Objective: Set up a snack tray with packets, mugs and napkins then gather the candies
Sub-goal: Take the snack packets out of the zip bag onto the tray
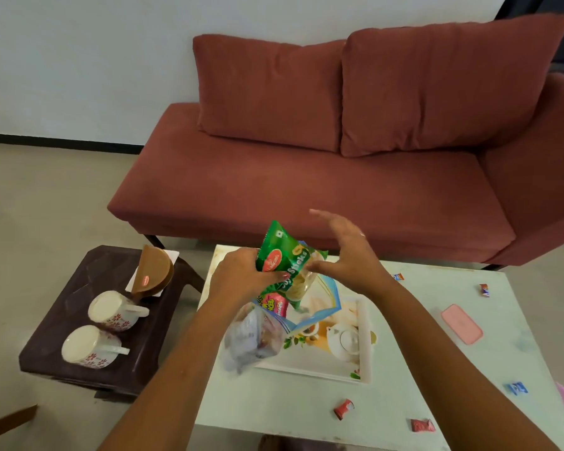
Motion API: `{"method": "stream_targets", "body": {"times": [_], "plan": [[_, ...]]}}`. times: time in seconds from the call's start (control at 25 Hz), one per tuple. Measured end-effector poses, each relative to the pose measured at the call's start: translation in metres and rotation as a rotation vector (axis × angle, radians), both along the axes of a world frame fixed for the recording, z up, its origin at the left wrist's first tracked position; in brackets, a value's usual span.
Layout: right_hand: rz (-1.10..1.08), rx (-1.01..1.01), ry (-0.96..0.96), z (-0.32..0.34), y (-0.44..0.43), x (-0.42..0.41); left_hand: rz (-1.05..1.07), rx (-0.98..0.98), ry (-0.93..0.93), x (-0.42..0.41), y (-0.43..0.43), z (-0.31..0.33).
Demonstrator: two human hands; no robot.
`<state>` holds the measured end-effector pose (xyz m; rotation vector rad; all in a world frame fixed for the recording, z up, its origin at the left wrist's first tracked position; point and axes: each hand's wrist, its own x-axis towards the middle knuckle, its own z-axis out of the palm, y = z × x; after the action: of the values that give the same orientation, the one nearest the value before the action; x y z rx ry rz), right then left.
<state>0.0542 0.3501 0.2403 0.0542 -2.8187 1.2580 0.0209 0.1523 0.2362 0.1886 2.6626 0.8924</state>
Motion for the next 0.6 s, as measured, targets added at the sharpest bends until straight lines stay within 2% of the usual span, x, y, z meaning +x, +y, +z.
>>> {"method": "stream_targets", "body": {"times": [0.08, 0.16, 0.24, 0.32, 0.48, 0.6], "plan": [[0.235, -0.015, -0.179, 0.006, -0.001, -0.011, -0.114, -0.158, 0.056, 0.001, 0.021, 0.007], [0.283, -0.043, -0.238, -0.001, 0.000, -0.020, -0.154, -0.223, 0.077, 0.001, 0.037, 0.008], [0.194, -0.058, -0.168, -0.010, 0.013, -0.024, -0.141, -0.213, 0.068, 0.000, 0.042, 0.003], [0.040, -0.152, -0.117, -0.021, 0.033, -0.022, -0.122, -0.197, 0.135, -0.003, 0.038, -0.004], [-0.330, -0.730, -0.158, -0.041, 0.075, -0.009, -0.099, -0.273, 0.267, -0.009, 0.015, -0.021], [-0.480, -0.974, -0.153, -0.059, 0.096, 0.005, -0.085, -0.392, 0.379, -0.021, -0.015, -0.031]]}}
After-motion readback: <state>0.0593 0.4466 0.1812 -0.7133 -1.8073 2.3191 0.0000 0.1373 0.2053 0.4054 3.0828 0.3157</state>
